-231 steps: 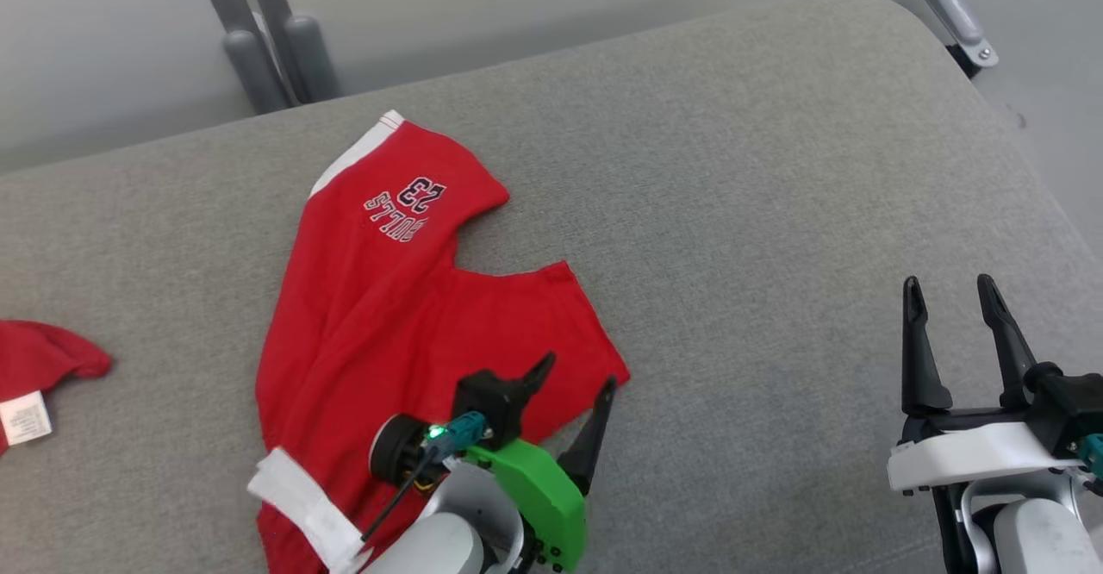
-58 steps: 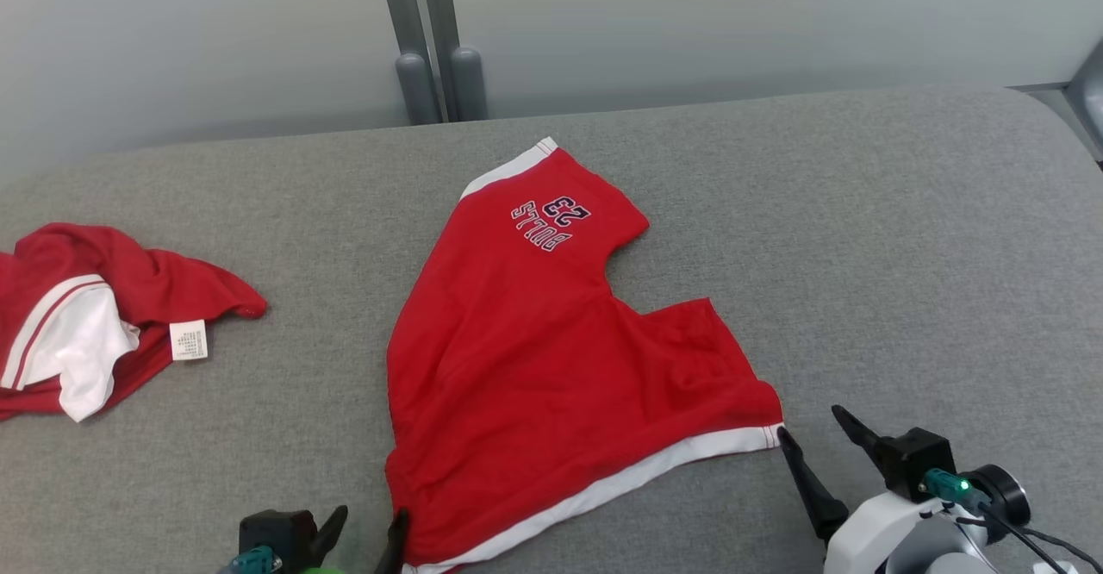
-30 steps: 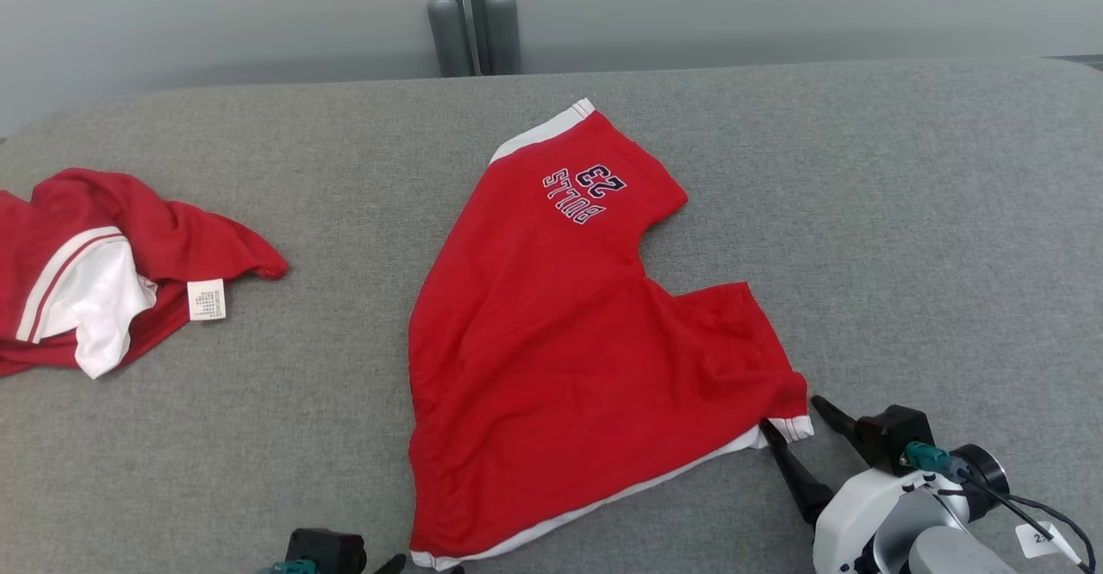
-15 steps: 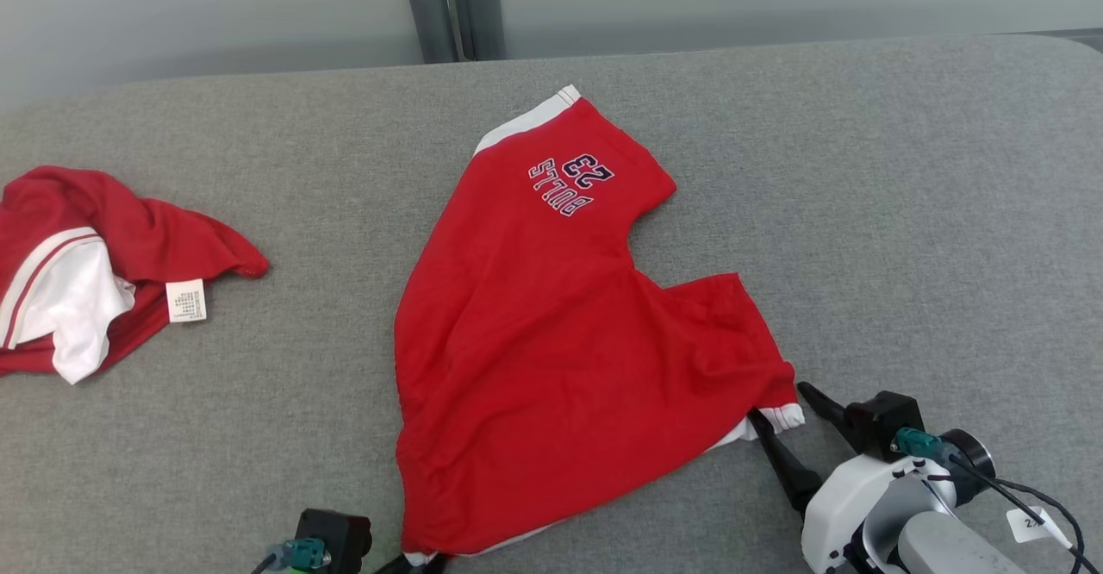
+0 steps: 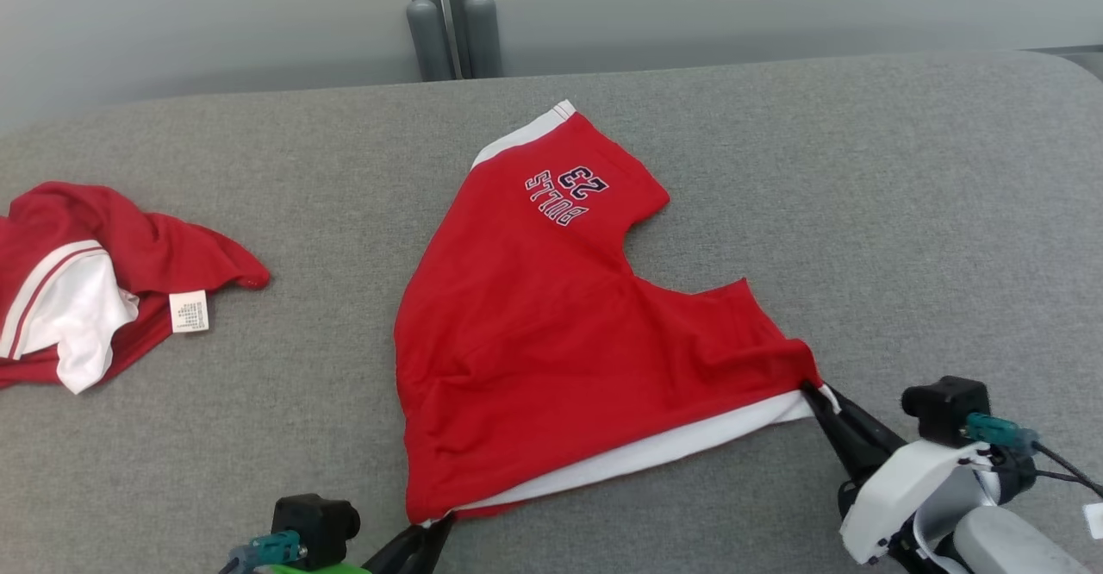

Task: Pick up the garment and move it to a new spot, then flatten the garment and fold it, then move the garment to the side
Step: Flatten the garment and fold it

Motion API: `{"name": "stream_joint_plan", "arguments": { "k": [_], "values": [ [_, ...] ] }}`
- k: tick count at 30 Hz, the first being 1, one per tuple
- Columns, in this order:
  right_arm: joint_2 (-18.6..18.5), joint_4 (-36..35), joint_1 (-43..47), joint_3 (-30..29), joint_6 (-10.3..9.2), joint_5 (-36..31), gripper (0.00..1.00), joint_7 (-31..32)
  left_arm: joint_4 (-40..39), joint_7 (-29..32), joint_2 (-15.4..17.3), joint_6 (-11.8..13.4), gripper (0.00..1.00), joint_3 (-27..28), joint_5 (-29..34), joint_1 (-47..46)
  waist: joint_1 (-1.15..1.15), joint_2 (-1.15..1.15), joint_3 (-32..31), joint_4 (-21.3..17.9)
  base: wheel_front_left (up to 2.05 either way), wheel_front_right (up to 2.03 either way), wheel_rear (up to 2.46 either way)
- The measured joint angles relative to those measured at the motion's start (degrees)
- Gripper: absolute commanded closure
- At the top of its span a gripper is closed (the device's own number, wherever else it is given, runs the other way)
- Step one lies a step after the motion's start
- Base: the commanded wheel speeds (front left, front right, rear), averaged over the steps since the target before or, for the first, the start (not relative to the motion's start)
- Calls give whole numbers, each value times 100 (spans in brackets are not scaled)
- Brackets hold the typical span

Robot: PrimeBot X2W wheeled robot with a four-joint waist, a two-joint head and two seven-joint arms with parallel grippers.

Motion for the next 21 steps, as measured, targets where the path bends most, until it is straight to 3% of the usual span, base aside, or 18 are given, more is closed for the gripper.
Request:
{"name": "stream_joint_plan", "arguments": {
  "k": [11, 16, 21],
  "values": [
    [-1250, -3165, 1008, -1547, -4, 1649, 100, 855, -2540, 180, 242, 0, 100, -236, -846, 9, 0, 0, -134, -177, 0, 0, 0],
    [-1602, -3935, 664, -2432, -4, 1885, 100, 1440, -2949, 460, 383, 0, 100, -162, -1204, -1197, 0, 0, 82, -222, 0, 0, 0],
    [-1584, -3961, -769, -2821, -5, 1883, 100, 2096, -2385, 1155, 349, 0, 100, -2, -1444, -3243, 0, 0, 477, -233, 0, 0, 0]
  ]
}}
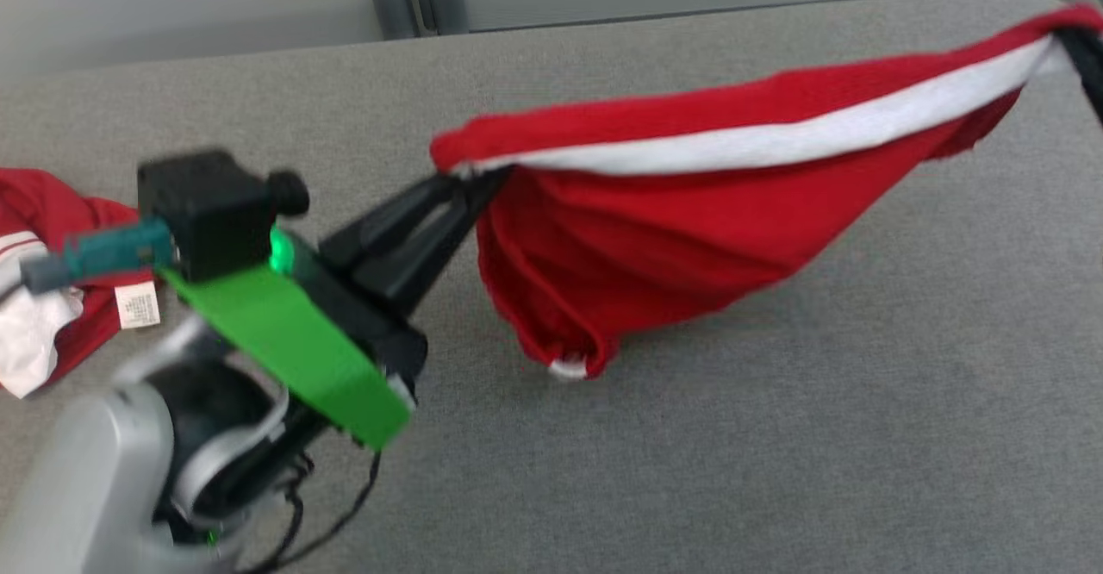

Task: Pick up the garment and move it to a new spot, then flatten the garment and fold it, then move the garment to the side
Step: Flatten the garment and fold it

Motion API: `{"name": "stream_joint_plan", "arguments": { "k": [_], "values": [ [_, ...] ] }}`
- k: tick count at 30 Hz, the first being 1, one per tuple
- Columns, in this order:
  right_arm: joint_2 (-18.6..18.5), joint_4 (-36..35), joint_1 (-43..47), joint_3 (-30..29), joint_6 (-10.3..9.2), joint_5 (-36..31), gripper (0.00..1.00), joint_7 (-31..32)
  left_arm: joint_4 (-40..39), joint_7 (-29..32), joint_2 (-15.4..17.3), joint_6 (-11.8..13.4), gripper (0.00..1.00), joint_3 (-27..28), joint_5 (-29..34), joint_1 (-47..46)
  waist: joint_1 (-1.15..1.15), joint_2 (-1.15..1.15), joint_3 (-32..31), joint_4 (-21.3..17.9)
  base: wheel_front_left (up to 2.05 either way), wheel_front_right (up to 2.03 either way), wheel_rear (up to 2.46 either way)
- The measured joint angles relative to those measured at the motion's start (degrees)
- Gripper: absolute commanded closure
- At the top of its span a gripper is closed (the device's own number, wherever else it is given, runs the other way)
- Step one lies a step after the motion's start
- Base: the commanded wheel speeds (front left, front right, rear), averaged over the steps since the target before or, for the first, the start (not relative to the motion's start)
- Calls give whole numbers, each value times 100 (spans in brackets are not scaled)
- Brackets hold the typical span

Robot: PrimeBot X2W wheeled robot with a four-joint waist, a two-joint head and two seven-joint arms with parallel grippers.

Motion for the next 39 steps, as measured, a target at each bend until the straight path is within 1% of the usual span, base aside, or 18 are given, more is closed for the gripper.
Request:
{"name": "stream_joint_plan", "arguments": {
  "k": [2, 4, 6, 7, 10, 12, 13, 15, 17, 20, 21, 23, 25, 27, 28, 30, 33, 39],
  "values": [
    [27, 189, -758, 41, 1, -134, 100, 247, 416, 266, -27, 0, 100, 33, -1, -890, 0, 0, 198, -1, 0, 0, 0],
    [226, 495, -1612, 105, 0, -192, 100, 474, 933, 498, -175, 25, 100, 69, -1, -1833, 0, 0, 418, 0, 0, 0, 0],
    [491, 984, -2629, 196, 1, -476, 100, 570, 1633, 530, -347, 53, 100, 135, 178, -2908, 1, 0, 682, 3, 0, 0, 0],
    [610, 1213, -3032, 240, -1, -602, 100, 581, 1938, 428, -420, 66, 100, 175, 316, -3303, 1, 0, 788, 5, 0, 0, 0],
    [1098, 2090, -4334, 346, 0, -1324, 100, 233, 3082, -274, -572, 68, 100, 174, 958, -4502, 1, 0, 1156, 10, 0, 0, 0],
    [1577, 2702, -5031, 321, 0, -1709, 100, -227, 3812, -946, -784, 51, 100, 175, 1193, -5057, 2, 0, 1391, 11, 0, 0, 0],
    [1761, 2958, -5261, 344, 0, -1895, 100, -405, 4152, -1235, -895, 46, 100, 163, 1245, -5248, 2, 0, 1498, 9, 0, 0, 0],
    [2041, 3400, -5536, 383, 0, -2101, 100, -713, 4730, -1684, -1004, 25, 100, 54, 1443, -5493, 2, 0, 1676, 2, 0, 0, 0],
    [2197, 3795, -5544, 522, 0, -2159, 100, -915, 5220, -2097, -1069, 20, 100, -110, 1518, -5531, 2, 0, 1825, -5, 0, 0, 0],
    [2271, 4205, -5037, 932, 0, -2065, 100, -1246, 5904, -2654, -1147, 2, 100, -353, 1457, -5125, 3, 0, 1962, -33, 0, 0, 0],
    [2239, 4241, -4804, 1039, 0, -2004, 100, -1337, 5996, -2780, -1158, 2, 100, -433, 1397, -4930, 3, 0, 1964, -44, 0, 0, 0],
    [2043, 4155, -4161, 1271, 0, -1733, 100, -1540, 6035, -3053, -1154, 2, 100, -733, 1198, -4425, 2, 0, 1924, -58, 0, 0, 0],
    [1747, 3929, -3516, 1439, 1, -1539, 100, -1728, 5865, -3265, -1078, 0, 100, -1055, 1088, -3935, 1, 0, 1876, -54, 0, 0, 0],
    [1370, 3630, -2652, 1574, -1, -1295, 100, -1911, 5576, -3393, -900, -5, 100, -1427, 960, -3191, 1, 0, 1820, -36, 0, 0, 0],
    [1265, 3519, -2283, 1586, 0, -1148, 100, -1985, 5458, -3479, -832, -9, 100, -1500, 887, -2832, 1, 0, 1794, -29, 0, 0, 0],
    [993, 3250, -1495, 1689, 0, -1000, 100, -2090, 5126, -3517, -564, -5, 100, -1766, 782, -2044, 0, 0, 1719, -11, 0, 0, 0],
    [787, 3031, -513, 1736, 3, -704, 100, -2316, 4751, -3712, -315, 34, 100, -1880, 692, -973, 0, 0, 1564, -1, 0, 0, 0],
    [564, 2994, 968, 1658, 9, -503, 100, -2539, 3936, -3901, -256, 509, 100, -1922, 327, 638, -1, 0, 1055, 20, 0, 0, 0]
  ]
}}
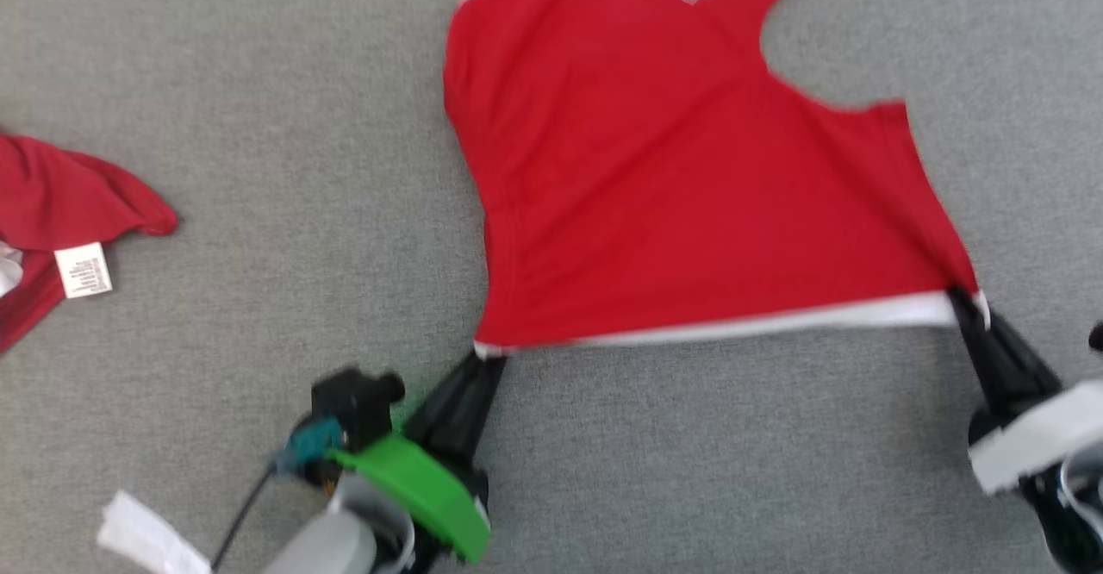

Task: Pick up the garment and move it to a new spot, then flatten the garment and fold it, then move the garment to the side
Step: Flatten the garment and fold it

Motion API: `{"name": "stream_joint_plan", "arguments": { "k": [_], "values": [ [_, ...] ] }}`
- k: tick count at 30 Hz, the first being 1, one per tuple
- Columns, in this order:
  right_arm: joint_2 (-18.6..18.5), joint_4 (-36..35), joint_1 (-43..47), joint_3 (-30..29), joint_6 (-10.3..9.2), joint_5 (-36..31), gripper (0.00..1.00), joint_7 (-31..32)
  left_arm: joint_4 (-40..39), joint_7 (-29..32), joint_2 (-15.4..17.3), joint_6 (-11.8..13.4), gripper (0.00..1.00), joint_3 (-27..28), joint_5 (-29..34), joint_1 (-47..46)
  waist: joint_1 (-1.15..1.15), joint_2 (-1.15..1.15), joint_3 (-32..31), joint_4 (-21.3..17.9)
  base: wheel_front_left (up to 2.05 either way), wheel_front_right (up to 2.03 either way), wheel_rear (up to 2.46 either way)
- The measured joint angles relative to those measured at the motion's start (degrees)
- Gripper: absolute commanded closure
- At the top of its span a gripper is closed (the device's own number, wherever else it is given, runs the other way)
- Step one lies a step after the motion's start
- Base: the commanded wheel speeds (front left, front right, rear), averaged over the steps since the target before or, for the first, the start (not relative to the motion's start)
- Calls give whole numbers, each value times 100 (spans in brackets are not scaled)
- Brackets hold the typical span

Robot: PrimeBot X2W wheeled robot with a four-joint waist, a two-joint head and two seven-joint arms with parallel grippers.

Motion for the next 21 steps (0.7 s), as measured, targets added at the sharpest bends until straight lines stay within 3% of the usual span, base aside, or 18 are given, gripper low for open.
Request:
{"name": "stream_joint_plan", "arguments": {
  "k": [6, 12, 16, 21],
  "values": [
    [-147, -52, 1331, -86, 8, 218, 100, -30, -692, 138, 194, 465, 100, -178, -193, 1267, 0, 0, -589, 72, 0, 0, 0],
    [-203, -649, 2796, -783, 45, 736, 100, -90, -1731, 338, 419, 797, 100, -300, -410, 2164, 0, 0, -1062, 268, 0, 0, 0],
    [-282, -1073, 2846, -1092, 45, 739, 100, -8, -2007, 525, 564, 836, 100, -304, -365, 2084, 0, 0, -1125, 450, 0, 0, 0],
    [-335, -1344, 1910, -1169, 0, 489, 100, 548, -2210, 849, 492, 735, 100, -332, -355, 1468, 0, 0, -958, 537, 0, 0, 0]
  ]
}}
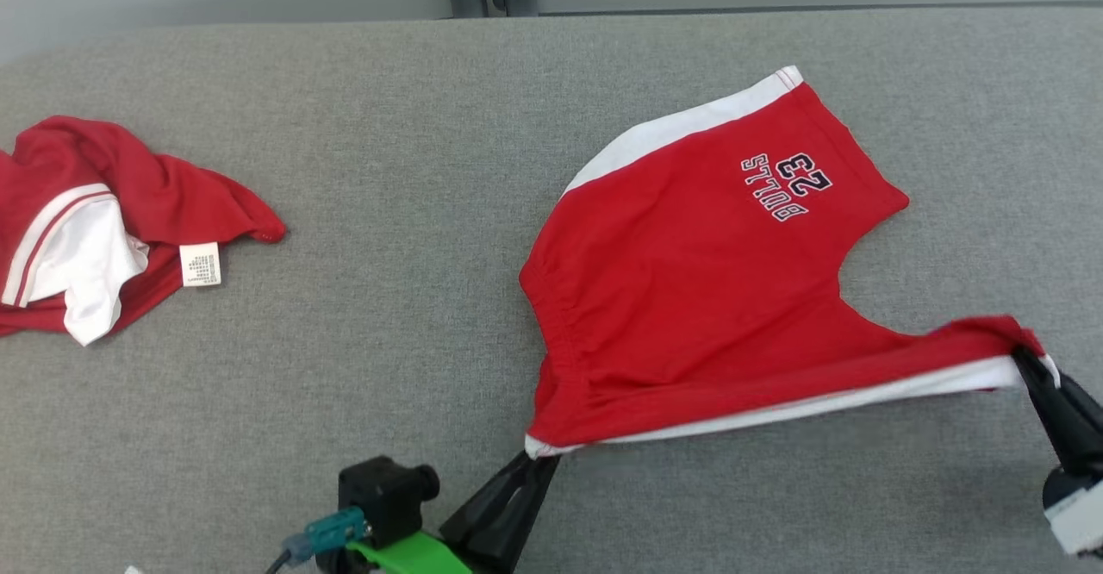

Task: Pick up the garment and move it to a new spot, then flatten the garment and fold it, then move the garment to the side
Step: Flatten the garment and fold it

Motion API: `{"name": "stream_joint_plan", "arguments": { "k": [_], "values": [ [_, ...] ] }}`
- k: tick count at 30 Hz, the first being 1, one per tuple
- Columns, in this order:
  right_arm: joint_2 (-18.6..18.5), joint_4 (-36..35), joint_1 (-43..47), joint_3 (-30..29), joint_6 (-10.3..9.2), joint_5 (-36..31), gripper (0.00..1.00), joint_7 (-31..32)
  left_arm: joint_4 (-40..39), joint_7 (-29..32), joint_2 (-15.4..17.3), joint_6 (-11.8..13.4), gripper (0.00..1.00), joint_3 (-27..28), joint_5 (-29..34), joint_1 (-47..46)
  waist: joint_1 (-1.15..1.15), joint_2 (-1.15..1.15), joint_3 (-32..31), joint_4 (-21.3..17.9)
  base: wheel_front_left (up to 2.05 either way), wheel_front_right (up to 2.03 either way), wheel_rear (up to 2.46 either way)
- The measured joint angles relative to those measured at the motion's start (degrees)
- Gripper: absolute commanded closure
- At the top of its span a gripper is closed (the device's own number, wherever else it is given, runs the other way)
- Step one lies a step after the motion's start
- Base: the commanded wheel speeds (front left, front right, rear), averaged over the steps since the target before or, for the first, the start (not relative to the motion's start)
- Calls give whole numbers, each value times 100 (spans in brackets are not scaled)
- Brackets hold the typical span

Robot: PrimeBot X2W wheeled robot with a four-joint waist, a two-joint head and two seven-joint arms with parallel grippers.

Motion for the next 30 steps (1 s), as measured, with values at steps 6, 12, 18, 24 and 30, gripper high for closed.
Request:
{"name": "stream_joint_plan", "arguments": {
  "k": [6, 12, 18, 24, 30],
  "values": [
    [-34, 130, -1317, 209, -4, -316, 100, 717, 49, 354, -309, -111, 100, -75, 71, -860, 0, 0, 257, 146, 0, 0, 0],
    [-178, 552, -2481, 263, -5, -552, 100, 1233, 298, 566, -695, -169, 100, -129, 223, -1706, 0, 0, 509, 402, 0, 0, 0],
    [-287, 1127, -3552, 415, -7, -764, 100, 1775, 840, 799, -1013, -242, 100, -135, 320, -2477, 1, 0, 810, 652, 0, 0, 0],
    [-264, 1673, -4412, 675, -8, -902, 100, 2078, 1454, 864, -1296, -244, 100, -14, 271, -2985, 1, 0, 1063, 866, 0, 0, 0],
    [-175, 2156, -4931, 957, -8, -1073, 100, 2197, 1976, 814, -1546, -360, 100, -16, 116, -3292, 1, 0, 1234, 1020, 0, 0, 0]
  ]
}}
